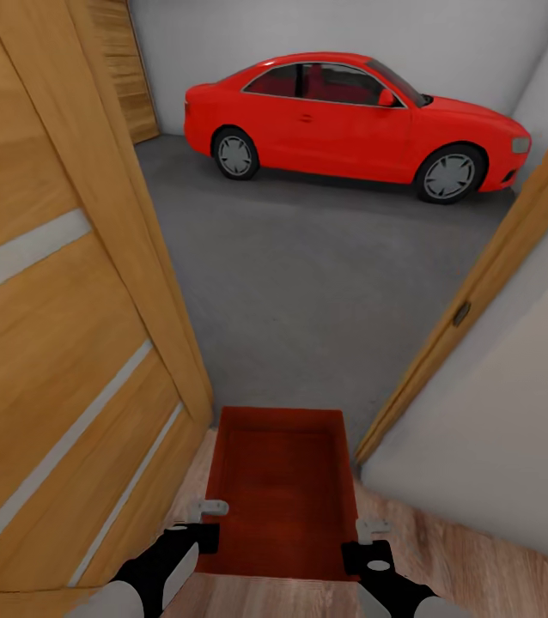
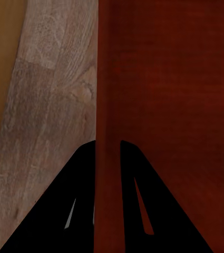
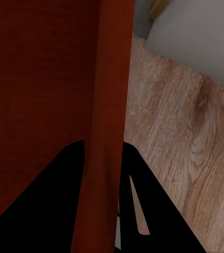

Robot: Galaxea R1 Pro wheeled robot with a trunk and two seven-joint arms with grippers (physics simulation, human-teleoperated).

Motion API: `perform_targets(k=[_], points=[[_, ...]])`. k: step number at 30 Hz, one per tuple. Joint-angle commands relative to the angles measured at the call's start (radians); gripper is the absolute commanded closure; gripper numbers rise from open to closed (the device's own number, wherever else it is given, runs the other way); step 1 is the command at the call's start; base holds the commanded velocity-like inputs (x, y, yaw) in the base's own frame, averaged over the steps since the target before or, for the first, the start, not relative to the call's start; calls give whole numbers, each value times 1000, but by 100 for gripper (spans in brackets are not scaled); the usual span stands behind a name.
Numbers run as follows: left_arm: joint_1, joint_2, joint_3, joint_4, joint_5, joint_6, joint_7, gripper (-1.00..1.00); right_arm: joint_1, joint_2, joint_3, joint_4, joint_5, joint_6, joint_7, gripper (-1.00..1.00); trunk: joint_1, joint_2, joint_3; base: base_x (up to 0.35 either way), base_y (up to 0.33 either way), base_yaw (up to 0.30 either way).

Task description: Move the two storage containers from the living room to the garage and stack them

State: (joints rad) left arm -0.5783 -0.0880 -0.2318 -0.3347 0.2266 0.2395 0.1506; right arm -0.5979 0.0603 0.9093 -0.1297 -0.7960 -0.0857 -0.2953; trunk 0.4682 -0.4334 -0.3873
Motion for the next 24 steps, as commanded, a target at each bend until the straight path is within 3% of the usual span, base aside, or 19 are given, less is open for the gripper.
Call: perform_targets(k=[1,12,24], points=[[0,2,-44,-5,13,-9,9,100,0,-17,3,-1,-33,7,-1,100,1,-2,-2,259,156,0],[0,2,-44,-6,13,-10,9,100,0,-18,3,-1,-33,7,-3,100,1,-2,-2,178,74,-21],[0,2,-44,-6,14,-11,8,100,0,-17,3,-1,-34,6,-4,100,1,-2,-2,5,1,-206]])
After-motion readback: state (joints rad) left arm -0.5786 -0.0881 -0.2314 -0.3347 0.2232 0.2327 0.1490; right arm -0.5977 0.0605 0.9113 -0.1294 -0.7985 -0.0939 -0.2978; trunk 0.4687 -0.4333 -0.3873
